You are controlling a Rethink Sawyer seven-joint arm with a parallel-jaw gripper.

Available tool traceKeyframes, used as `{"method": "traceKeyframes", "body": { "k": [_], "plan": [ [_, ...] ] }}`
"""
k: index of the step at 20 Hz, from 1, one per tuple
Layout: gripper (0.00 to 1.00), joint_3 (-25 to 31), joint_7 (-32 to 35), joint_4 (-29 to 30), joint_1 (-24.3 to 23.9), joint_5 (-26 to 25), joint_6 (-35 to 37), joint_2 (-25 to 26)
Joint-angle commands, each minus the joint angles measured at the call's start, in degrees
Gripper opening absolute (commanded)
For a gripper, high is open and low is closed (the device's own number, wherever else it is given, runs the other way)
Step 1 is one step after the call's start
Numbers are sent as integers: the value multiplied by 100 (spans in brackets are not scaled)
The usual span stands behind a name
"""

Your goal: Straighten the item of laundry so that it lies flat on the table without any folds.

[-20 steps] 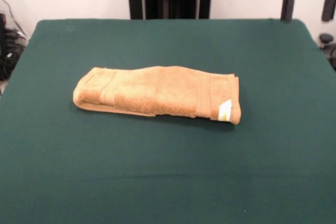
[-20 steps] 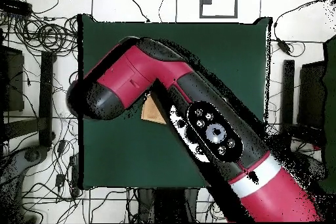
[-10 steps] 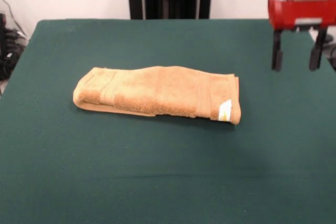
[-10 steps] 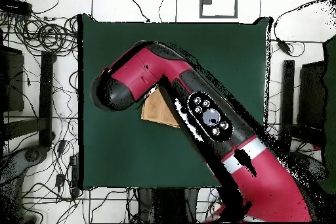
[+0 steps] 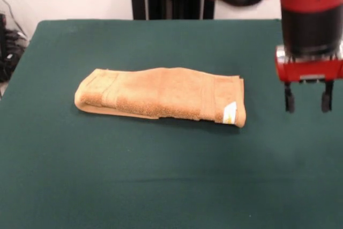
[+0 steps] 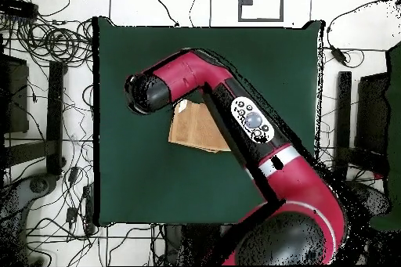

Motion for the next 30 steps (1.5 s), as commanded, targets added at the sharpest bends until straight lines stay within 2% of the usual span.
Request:
{"method": "traceKeyframes", "body": {
  "k": [1, 4, 6, 9, 10, 13, 15, 19, 24, 26, 28, 29, 30],
  "plan": [
    [100, -47, -2759, -1238, 41, 827, 478, 1529],
    [100, -115, -2812, -1509, 132, 1089, 720, 1684],
    [100, -421, -2566, -1667, 319, 898, 840, 1457],
    [100, -1080, -2120, -1751, 756, 34, 792, 782],
    [100, -1198, -2093, -1773, 854, -150, 782, 652],
    [100, -1634, -2184, -1869, 1295, -1141, 504, 154],
    [100, -1787, -2209, -1953, 1488, -1497, 360, 27],
    [100, -1877, -2338, -2019, 1613, -1851, 117, -13],
    [100, -1784, -2607, -2197, 1550, -1887, 58, 146],
    [100, -1699, -2747, -2198, 1448, -1725, 49, 204],
    [100, -1379, -2918, -2165, 1102, -1146, -11, 522],
    [100, -1033, -3026, -2130, 728, -429, 98, 973],
    [100, -912, -3167, -2166, 625, -209, 128, 1160]
  ]
}}
